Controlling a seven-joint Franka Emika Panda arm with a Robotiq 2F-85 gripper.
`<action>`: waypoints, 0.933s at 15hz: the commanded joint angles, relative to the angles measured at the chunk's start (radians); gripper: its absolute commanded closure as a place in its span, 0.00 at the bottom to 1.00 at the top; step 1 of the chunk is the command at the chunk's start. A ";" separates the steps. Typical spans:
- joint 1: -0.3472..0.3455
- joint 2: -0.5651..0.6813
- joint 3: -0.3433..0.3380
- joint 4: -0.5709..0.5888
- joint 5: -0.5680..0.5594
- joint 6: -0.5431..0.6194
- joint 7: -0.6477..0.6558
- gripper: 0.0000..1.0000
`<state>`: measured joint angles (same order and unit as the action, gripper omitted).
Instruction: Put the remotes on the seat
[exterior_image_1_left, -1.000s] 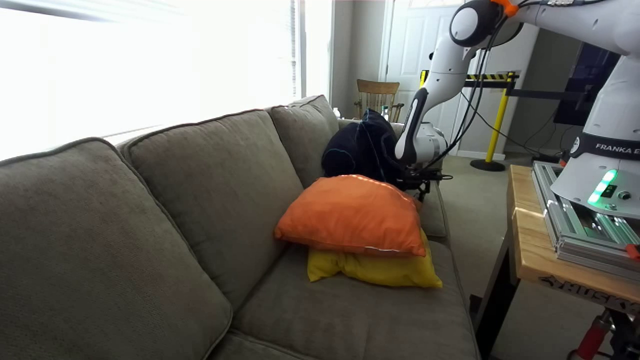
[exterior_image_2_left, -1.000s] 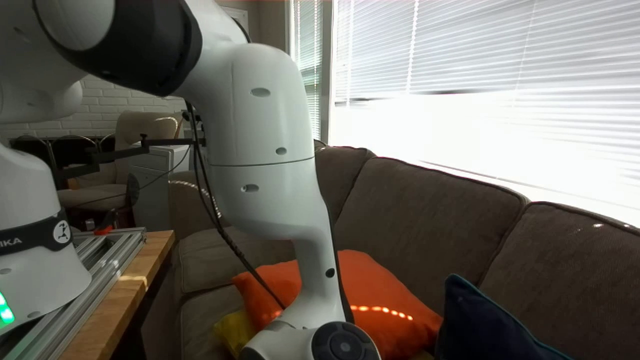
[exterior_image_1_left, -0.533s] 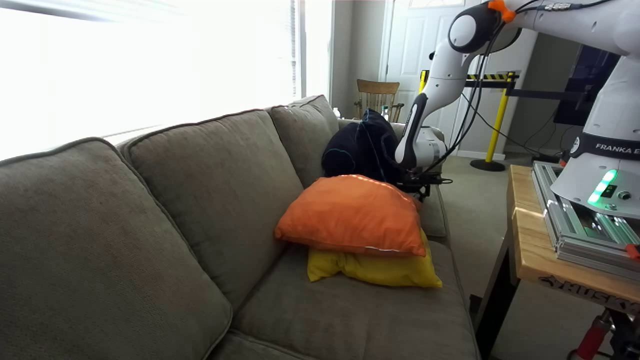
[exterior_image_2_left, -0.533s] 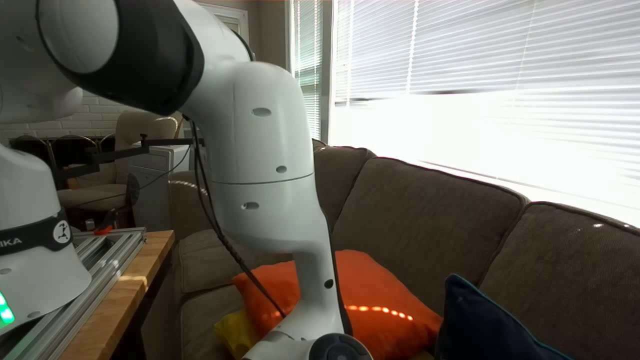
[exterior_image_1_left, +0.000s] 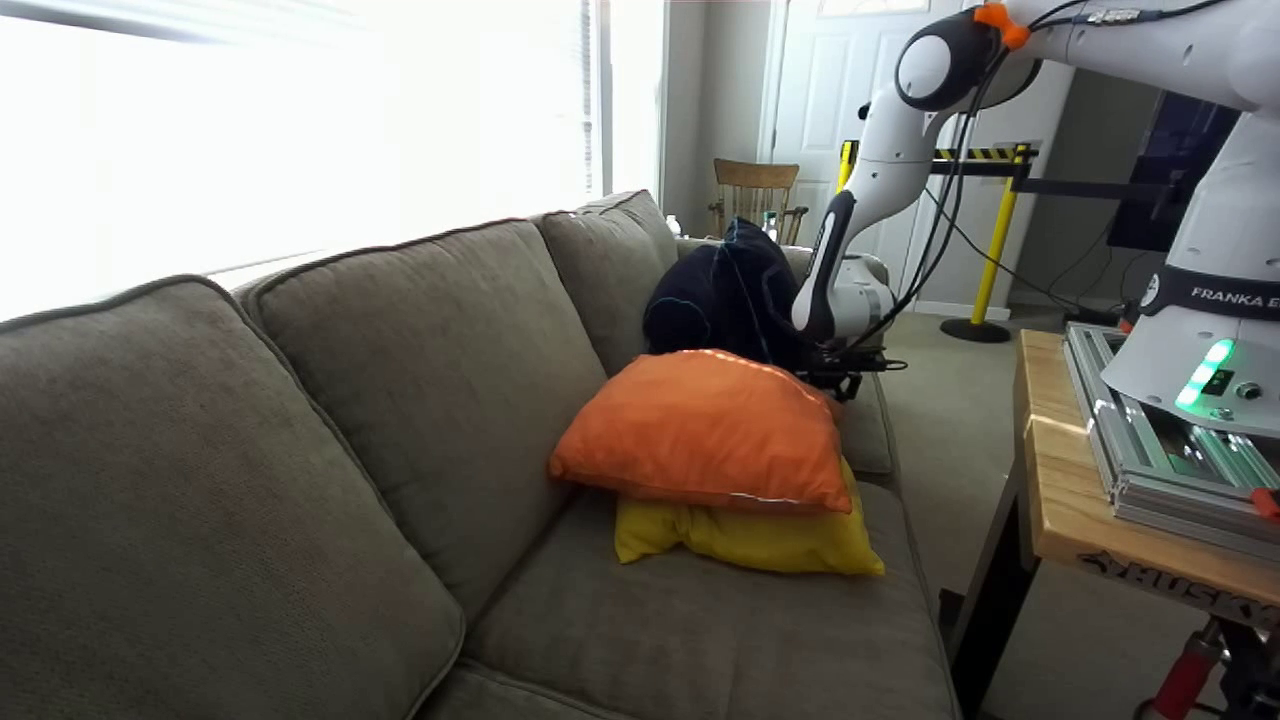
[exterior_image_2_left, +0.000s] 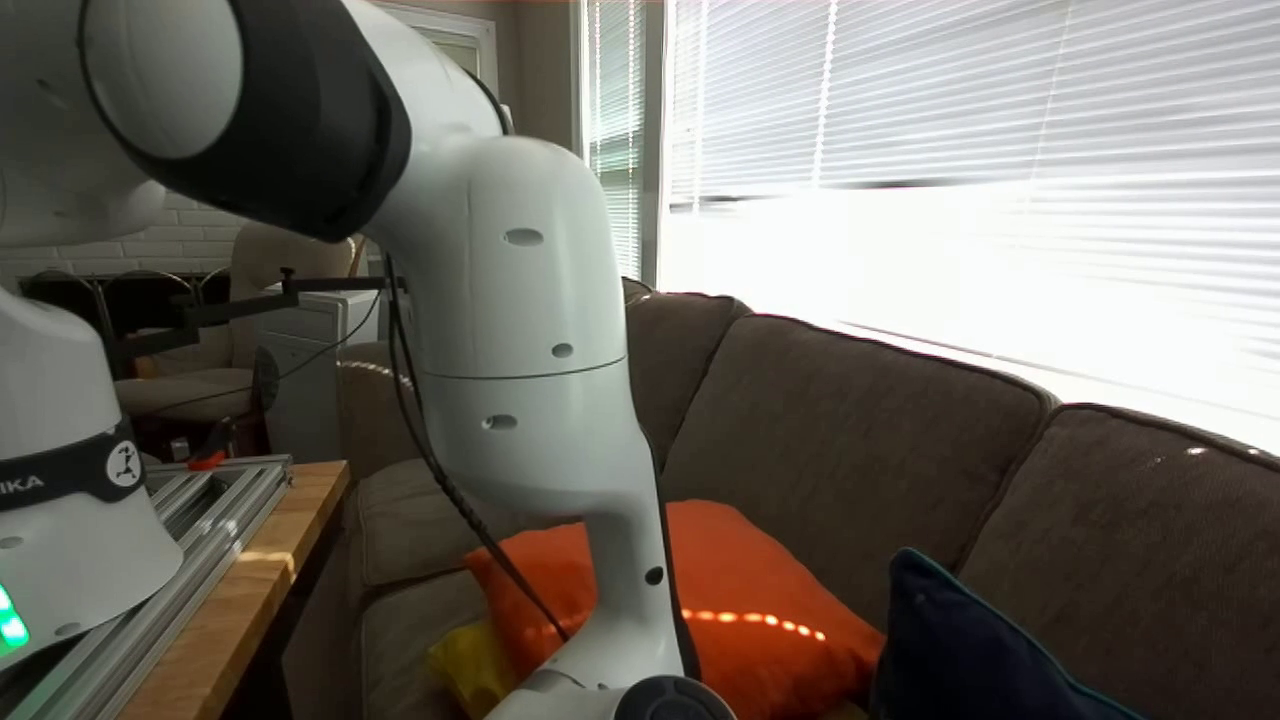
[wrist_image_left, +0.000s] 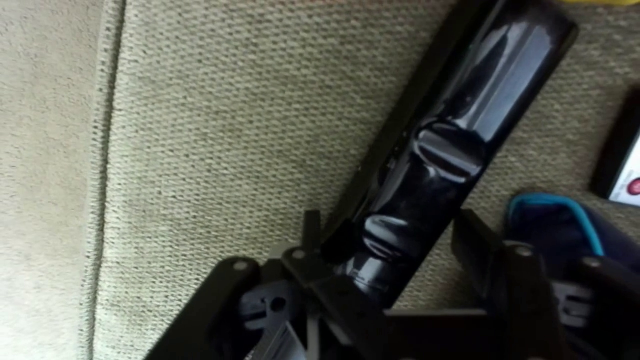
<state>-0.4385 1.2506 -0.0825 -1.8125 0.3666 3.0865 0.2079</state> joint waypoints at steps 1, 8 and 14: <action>0.026 -0.016 -0.020 0.000 -0.017 -0.047 0.010 0.61; 0.096 -0.176 -0.055 -0.116 -0.057 -0.223 -0.033 0.76; 0.129 -0.301 -0.069 -0.184 -0.115 -0.403 -0.082 0.81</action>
<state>-0.3079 1.0432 -0.1529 -1.9267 0.2951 2.7741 0.1768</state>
